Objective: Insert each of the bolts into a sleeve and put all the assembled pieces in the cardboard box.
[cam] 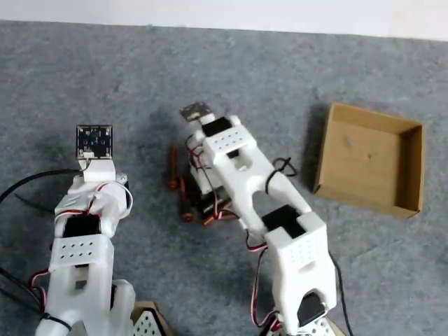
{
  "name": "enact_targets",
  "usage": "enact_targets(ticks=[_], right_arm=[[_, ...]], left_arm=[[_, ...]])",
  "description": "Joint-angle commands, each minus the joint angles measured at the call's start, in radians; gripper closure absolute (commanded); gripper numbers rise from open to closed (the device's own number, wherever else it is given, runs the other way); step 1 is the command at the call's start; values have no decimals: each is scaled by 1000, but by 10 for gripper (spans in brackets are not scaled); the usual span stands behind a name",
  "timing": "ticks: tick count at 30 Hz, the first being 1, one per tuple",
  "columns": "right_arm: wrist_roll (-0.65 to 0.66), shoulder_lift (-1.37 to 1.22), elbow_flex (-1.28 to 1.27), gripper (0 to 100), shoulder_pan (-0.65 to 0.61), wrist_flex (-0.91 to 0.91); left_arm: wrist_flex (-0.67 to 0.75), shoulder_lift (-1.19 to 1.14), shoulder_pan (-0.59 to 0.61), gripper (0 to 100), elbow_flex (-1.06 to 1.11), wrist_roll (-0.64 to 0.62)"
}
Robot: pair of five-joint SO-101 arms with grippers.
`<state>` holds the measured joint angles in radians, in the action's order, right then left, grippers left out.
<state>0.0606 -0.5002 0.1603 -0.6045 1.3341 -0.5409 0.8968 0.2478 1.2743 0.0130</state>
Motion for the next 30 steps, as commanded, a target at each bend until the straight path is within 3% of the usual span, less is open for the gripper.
enact_targets(ticks=[1,14,30], right_arm=[[64,62,8,850,39,7],[213,-41,-61,848,-77,-174],[215,-168,84,848,-94,-209]], left_arm=[[21,18,15,993,-4,-6],[21,18,13,993,-4,-6],[21,18,12,993,-4,-6]])
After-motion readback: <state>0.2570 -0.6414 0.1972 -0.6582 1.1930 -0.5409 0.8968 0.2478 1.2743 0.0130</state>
